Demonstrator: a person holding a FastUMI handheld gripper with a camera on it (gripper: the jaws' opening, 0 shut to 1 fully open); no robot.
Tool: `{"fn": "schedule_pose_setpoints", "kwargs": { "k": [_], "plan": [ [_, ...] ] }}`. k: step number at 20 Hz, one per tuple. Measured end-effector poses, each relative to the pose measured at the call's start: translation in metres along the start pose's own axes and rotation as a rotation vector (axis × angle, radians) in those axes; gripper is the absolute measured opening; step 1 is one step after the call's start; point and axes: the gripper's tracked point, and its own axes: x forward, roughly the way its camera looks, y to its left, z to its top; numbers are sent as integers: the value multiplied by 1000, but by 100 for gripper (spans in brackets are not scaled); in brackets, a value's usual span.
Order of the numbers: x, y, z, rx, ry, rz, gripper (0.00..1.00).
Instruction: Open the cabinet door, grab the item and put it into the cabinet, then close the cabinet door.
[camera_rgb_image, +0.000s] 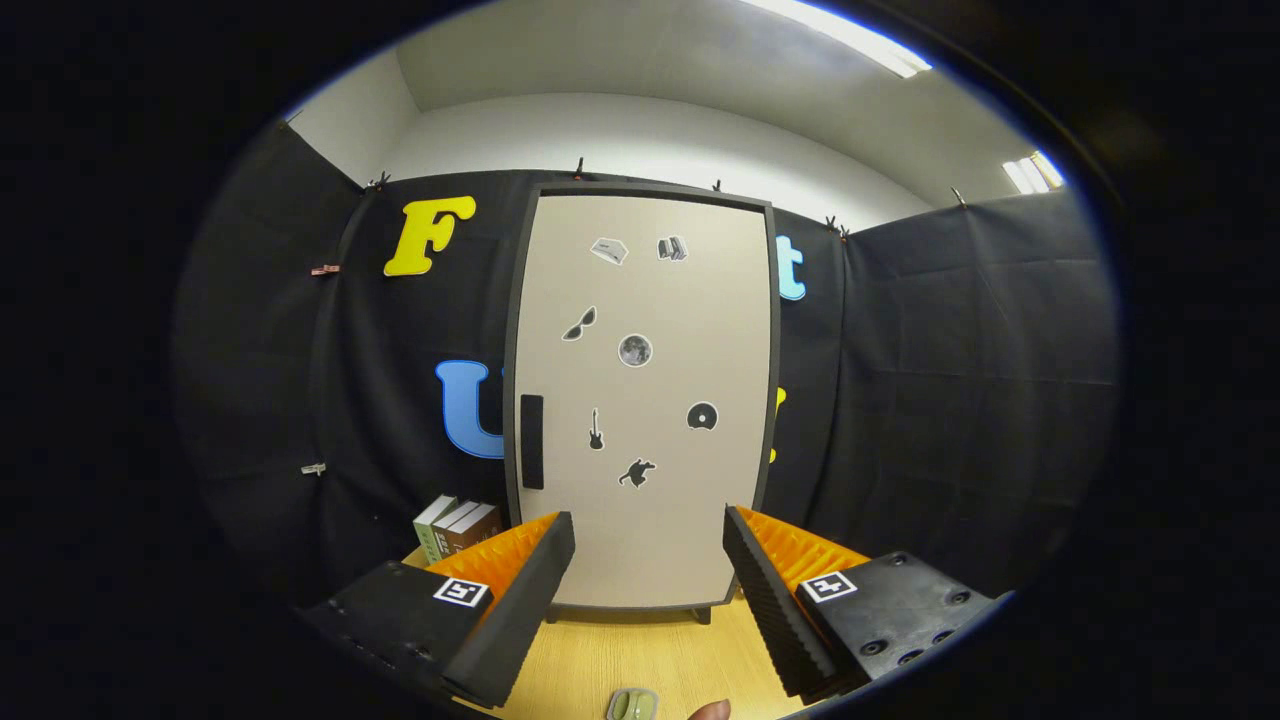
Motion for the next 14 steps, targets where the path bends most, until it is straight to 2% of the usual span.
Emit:
{"fn": "schedule_pose_setpoints", "kwargs": {
  "k": [7, 14],
  "plan": [
    [13, 24, 2, 42, 3, 24, 97],
    [65, 74, 8, 97, -6, 72, 97]
  ]
}}
